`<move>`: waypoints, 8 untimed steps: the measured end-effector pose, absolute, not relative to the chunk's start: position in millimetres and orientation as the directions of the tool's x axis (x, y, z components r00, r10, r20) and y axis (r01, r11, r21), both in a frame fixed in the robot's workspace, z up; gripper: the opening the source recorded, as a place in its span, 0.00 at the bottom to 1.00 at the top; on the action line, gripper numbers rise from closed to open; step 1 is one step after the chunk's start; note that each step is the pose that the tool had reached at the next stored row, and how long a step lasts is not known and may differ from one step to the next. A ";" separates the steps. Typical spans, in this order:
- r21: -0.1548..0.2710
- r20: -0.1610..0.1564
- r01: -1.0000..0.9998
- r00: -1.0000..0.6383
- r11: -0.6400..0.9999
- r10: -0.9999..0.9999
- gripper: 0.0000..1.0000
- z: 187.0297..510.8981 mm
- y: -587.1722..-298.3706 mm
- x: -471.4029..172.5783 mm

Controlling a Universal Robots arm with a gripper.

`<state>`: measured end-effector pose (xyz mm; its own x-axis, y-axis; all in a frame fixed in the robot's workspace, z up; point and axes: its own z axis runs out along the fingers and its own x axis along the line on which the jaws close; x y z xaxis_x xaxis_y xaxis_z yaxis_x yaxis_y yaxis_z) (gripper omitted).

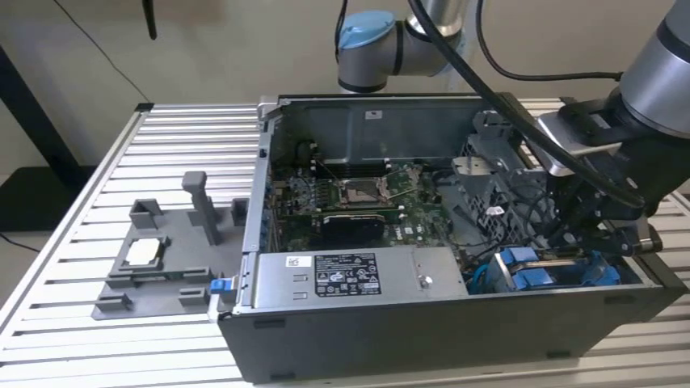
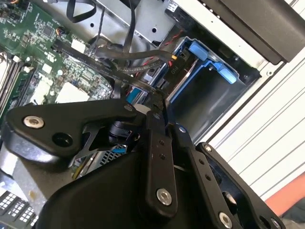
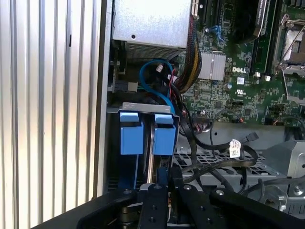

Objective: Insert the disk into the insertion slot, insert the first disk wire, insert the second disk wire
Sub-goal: 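Insert the second disk wire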

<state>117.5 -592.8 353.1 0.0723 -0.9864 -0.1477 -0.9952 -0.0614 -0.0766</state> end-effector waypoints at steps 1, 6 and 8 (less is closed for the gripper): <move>-0.076 -0.148 -0.995 0.072 -0.062 -0.986 0.15 353.0 -592.8 118.0; -0.076 -0.155 -0.996 0.065 -0.054 -0.986 0.15 351.8 -592.9 118.6; -0.076 -0.161 -0.996 0.060 -0.048 -0.985 0.15 350.8 -592.8 118.6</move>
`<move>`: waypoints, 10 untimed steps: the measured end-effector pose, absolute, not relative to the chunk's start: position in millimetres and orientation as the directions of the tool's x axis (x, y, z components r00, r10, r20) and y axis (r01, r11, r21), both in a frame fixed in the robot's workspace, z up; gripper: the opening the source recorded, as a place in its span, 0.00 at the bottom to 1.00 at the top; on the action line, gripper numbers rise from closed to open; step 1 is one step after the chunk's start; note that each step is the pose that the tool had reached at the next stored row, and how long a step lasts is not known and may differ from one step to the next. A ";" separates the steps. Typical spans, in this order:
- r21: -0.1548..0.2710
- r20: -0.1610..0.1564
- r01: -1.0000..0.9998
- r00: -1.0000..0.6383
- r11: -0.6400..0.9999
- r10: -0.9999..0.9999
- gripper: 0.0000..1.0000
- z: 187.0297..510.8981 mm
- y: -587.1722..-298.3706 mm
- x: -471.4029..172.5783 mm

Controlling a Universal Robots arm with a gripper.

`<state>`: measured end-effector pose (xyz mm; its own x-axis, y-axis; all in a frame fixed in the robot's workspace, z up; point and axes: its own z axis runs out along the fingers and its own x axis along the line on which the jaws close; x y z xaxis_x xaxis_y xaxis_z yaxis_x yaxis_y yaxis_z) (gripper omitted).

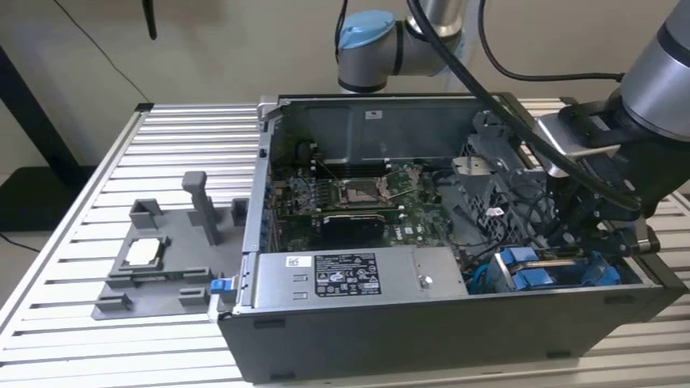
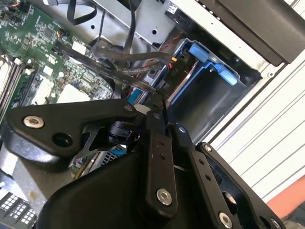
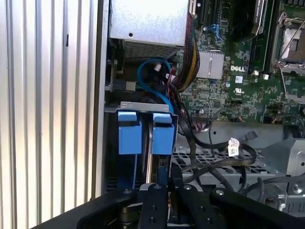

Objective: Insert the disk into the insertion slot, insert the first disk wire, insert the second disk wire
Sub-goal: 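Insert the second disk wire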

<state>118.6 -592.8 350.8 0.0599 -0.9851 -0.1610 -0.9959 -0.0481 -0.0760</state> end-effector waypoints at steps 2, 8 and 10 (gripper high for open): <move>-0.074 -0.161 -0.996 0.053 -0.042 -0.985 0.15 350.0 -592.8 118.7; -0.059 -0.162 -0.998 0.034 -0.025 -0.986 0.15 348.3 -592.9 119.9; -0.059 -0.164 -0.998 0.027 -0.017 -0.986 0.15 347.9 -592.9 120.2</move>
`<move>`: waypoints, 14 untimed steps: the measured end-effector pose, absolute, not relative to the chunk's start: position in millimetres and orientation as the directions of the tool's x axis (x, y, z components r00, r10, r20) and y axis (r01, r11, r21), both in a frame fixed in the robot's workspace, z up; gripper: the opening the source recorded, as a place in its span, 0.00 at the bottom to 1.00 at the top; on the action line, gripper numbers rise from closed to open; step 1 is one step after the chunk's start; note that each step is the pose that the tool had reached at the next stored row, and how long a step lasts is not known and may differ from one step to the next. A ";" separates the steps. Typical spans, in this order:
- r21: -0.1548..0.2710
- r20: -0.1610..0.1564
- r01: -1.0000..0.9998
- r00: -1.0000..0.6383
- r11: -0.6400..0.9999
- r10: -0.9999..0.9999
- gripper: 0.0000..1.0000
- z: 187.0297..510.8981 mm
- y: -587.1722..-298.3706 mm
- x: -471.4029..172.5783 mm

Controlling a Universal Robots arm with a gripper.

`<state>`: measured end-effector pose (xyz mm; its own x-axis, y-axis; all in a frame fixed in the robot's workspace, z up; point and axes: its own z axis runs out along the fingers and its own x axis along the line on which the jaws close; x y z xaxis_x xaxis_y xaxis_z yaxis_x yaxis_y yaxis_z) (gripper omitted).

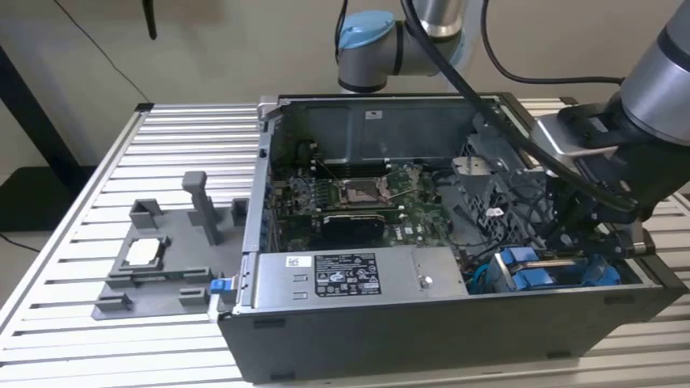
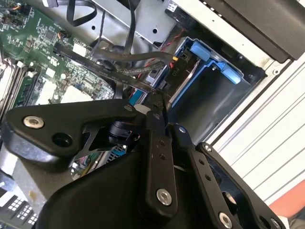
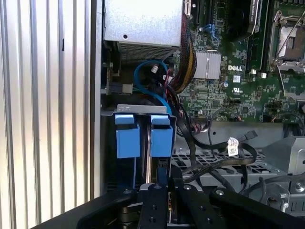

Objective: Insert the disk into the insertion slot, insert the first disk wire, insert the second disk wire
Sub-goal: 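Insert the second disk wire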

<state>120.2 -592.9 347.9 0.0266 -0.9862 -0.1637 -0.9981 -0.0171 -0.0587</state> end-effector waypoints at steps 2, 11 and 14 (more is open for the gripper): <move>-0.059 -0.165 -0.998 0.016 -0.007 -0.986 0.15 347.6 -592.8 120.7; -0.059 -0.165 -0.998 0.016 -0.006 -0.986 0.15 345.7 -592.9 123.9; -0.059 -0.167 -0.998 0.016 -0.006 -0.986 0.15 345.2 -592.9 123.9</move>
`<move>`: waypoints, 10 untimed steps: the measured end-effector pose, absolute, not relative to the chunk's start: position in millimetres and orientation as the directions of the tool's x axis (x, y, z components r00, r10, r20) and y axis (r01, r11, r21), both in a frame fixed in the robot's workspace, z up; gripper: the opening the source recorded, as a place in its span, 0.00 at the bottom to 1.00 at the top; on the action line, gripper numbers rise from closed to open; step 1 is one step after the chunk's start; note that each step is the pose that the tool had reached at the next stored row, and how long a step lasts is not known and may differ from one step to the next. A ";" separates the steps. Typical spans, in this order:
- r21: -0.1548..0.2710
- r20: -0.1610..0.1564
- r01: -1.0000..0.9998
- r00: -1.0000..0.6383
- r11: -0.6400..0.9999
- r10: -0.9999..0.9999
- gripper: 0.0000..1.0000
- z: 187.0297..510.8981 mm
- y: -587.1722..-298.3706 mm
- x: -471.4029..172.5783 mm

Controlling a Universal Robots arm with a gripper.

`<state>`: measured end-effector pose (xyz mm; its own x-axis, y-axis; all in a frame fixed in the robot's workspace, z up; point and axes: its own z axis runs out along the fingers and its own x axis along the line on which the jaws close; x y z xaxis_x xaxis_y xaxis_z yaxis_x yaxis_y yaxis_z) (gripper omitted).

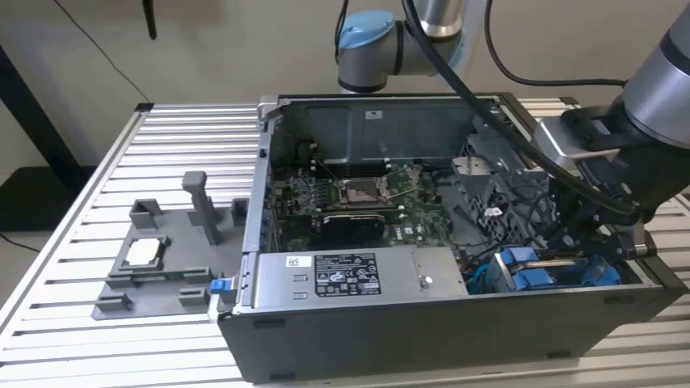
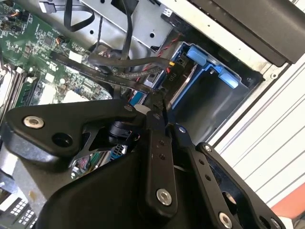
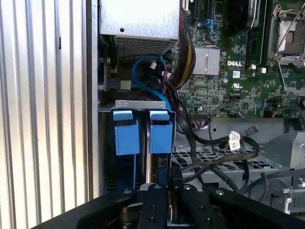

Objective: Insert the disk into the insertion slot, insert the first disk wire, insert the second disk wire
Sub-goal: 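Insert the second disk wire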

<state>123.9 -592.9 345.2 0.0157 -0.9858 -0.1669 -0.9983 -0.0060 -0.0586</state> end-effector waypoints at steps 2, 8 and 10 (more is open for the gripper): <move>-0.060 -0.168 -0.998 0.016 -0.006 -0.986 0.15 345.1 -592.8 124.0; -0.077 -0.167 -0.997 0.020 -0.007 -0.986 0.15 343.7 -592.9 123.9; -0.078 -0.166 -0.997 0.020 -0.007 -0.986 0.15 343.3 -592.9 123.9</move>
